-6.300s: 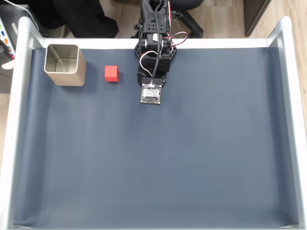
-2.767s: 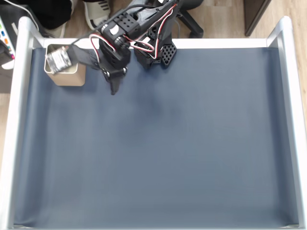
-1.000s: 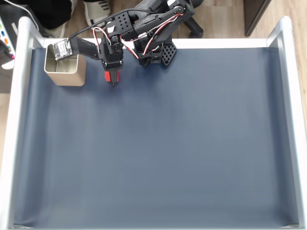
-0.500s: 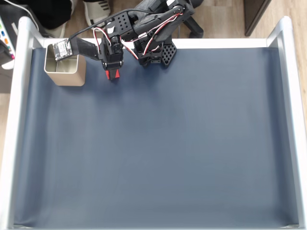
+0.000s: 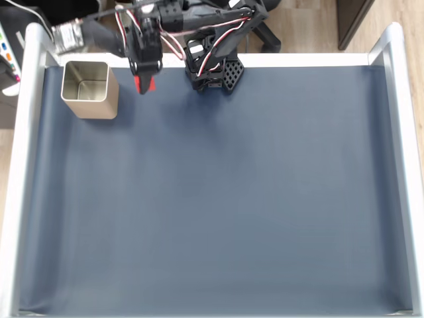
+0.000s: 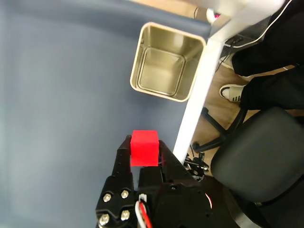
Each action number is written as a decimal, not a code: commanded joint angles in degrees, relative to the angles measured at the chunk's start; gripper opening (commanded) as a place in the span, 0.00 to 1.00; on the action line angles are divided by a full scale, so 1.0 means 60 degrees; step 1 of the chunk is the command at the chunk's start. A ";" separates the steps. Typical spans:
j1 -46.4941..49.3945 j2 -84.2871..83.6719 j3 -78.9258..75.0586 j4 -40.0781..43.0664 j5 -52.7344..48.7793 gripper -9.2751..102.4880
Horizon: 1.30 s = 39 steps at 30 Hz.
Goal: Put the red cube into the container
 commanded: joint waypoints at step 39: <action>0.1362 -0.5244 -0.1626 -0.5771 0.0337 0.08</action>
